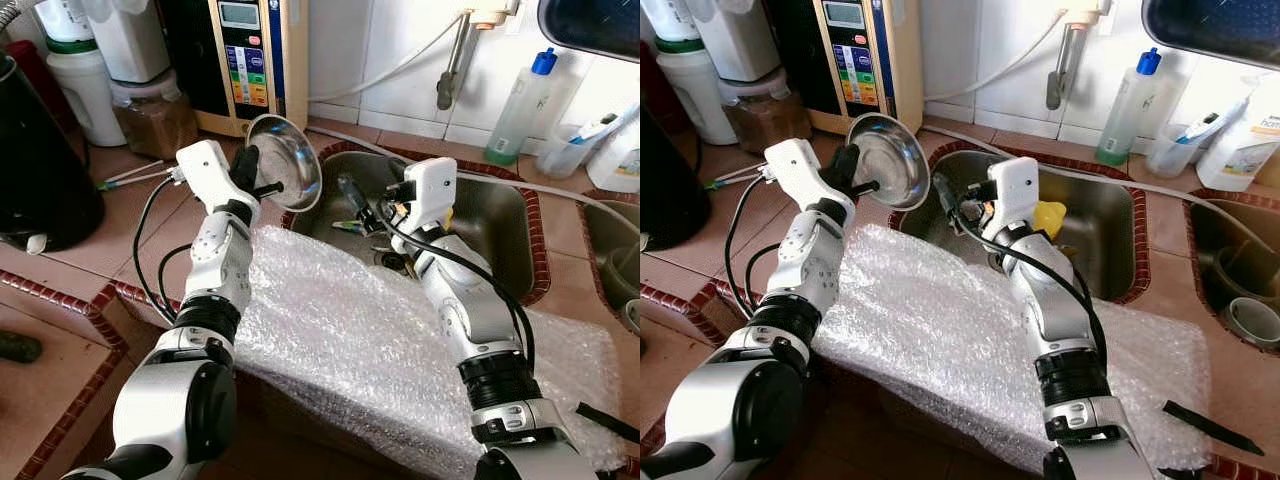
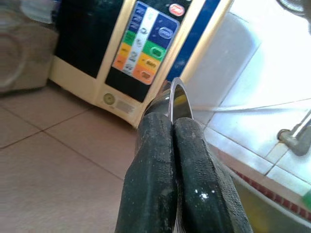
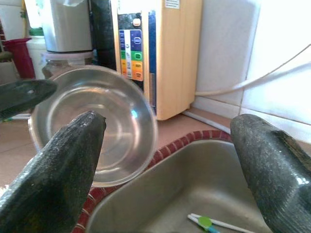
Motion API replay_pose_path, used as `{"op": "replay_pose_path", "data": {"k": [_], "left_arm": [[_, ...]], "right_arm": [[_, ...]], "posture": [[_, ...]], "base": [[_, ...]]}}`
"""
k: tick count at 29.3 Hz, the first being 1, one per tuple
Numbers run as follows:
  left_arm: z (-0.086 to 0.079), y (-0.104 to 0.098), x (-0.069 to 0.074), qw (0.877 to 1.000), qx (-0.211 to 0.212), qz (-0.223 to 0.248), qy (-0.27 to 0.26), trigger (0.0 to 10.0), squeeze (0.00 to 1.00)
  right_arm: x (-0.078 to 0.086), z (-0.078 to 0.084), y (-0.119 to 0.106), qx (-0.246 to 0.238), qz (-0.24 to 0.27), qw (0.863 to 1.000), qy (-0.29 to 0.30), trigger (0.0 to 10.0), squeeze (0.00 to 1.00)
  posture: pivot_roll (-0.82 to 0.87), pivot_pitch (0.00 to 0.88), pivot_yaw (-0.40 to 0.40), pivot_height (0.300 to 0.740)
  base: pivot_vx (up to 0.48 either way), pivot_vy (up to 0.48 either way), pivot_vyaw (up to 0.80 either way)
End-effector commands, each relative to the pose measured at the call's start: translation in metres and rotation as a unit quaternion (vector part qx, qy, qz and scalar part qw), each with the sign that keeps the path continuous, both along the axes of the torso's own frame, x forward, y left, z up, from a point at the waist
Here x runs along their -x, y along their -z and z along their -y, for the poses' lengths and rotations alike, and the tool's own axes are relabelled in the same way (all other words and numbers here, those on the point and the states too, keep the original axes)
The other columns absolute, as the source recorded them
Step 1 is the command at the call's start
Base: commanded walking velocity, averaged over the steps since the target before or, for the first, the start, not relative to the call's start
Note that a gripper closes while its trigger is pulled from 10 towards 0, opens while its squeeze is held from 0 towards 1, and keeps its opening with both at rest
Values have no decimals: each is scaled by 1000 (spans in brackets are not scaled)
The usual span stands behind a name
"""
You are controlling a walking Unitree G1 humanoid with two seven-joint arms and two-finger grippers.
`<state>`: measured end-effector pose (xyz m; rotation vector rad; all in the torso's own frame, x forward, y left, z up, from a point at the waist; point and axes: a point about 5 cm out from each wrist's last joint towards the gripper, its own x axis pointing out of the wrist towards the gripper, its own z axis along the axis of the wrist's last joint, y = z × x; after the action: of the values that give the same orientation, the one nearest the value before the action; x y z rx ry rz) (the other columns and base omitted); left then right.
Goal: Kitchen organization
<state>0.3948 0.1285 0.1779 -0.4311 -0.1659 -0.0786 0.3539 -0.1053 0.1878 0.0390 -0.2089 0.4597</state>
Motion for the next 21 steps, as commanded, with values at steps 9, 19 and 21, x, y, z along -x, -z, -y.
{"op": "replay_pose_path", "data": {"k": [9, 19, 21], "left_arm": [[15, -32, 2, 990, 68, 91, 87, 0, 0], [36, -42, 14, 972, 110, 115, 173, 0, 0], [40, -42, 17, 968, 116, 116, 189, 0, 0]], "right_arm": [[-16, 15, 9, -105, -62, 992, 27, 10000, 0], [-35, 18, 10, -180, -104, 977, 40, 10000, 0], [-37, 17, 10, -182, -108, 977, 40, 10000, 0]], "posture": [[19, 0, 17, 740], [32, 0, 7, 740], [32, 0, 6, 740]], "base": [[0, 0, 0], [0, 0, 0], [0, 0, 0]]}}
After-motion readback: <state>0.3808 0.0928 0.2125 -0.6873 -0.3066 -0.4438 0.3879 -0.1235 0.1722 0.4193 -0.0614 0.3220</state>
